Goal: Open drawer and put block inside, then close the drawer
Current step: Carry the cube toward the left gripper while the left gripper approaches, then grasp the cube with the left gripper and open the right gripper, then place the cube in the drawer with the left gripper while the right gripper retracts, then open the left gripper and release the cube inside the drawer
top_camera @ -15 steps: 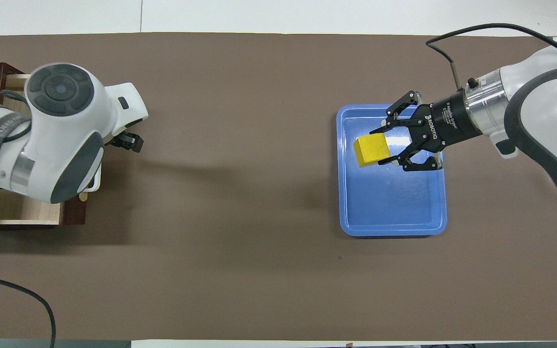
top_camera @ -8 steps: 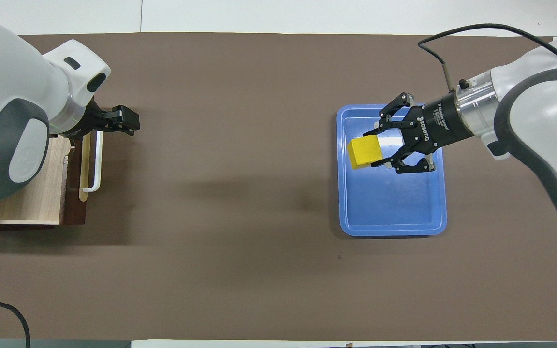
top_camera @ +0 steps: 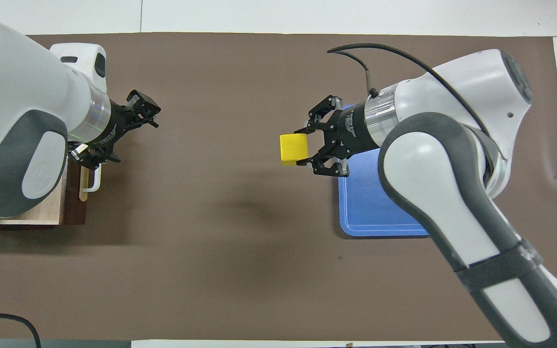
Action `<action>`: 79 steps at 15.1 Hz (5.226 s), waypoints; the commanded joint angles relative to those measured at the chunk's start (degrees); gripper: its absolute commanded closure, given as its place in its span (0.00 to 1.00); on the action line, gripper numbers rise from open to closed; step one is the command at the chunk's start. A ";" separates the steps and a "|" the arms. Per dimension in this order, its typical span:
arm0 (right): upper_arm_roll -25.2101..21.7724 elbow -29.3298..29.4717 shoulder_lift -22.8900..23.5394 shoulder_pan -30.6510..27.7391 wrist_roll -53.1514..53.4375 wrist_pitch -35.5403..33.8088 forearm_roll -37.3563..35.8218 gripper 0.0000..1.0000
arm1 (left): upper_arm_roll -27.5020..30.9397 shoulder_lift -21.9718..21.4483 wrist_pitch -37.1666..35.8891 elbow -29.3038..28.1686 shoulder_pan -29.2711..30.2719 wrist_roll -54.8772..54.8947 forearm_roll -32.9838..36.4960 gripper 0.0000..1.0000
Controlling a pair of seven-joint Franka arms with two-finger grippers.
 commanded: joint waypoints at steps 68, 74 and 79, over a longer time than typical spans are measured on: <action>-1.22 9.49 -6.40 -20.61 -87.01 -30.86 -39.21 0.00 | 2.43 3.91 12.54 -9.13 22.55 -12.51 1.80 1.00; -1.40 6.07 -14.40 -19.65 -95.03 -36.58 -44.23 0.00 | 2.34 2.85 11.58 -11.07 19.83 -20.79 1.80 1.00; -1.31 0.61 -16.61 -20.00 -97.51 -31.40 -45.37 0.00 | 2.34 2.41 12.46 -12.30 19.91 -20.35 1.89 1.00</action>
